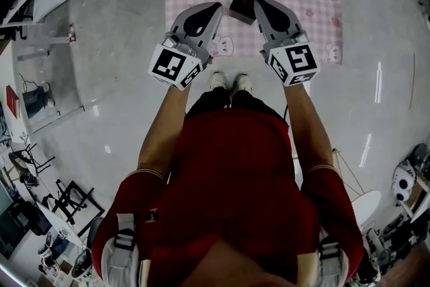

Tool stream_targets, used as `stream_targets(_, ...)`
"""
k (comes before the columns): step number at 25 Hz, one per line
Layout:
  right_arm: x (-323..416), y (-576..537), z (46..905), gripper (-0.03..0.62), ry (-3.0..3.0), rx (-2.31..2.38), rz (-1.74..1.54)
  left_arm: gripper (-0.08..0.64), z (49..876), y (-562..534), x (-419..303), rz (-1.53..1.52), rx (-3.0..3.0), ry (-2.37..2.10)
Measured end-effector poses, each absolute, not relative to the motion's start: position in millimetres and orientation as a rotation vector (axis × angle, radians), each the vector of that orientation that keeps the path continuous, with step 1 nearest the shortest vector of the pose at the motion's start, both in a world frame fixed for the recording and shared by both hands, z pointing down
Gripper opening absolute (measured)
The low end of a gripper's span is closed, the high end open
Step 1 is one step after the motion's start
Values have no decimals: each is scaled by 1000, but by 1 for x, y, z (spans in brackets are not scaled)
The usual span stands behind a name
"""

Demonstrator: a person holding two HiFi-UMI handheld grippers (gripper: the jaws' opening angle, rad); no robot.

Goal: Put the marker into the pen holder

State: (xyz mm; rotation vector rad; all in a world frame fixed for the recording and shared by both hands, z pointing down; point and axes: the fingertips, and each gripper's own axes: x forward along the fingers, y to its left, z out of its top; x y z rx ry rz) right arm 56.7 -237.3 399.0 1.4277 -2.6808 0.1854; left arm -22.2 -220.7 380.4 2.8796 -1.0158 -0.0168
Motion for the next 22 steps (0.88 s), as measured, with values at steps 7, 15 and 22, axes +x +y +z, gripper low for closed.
stream_targets(7,55,-217,372,-2,-2747,1431,186,6,352,-208,-21,-57,2929,-1002)
stream_targets(15,54,-191,346,-2,-2805,1444,163,5,330,-190,-23,-83,2974,-979)
stream_targets(22,56,-171,335,-2,-2826,1447,137,5,321,-180,-28,-102,2983,-975)
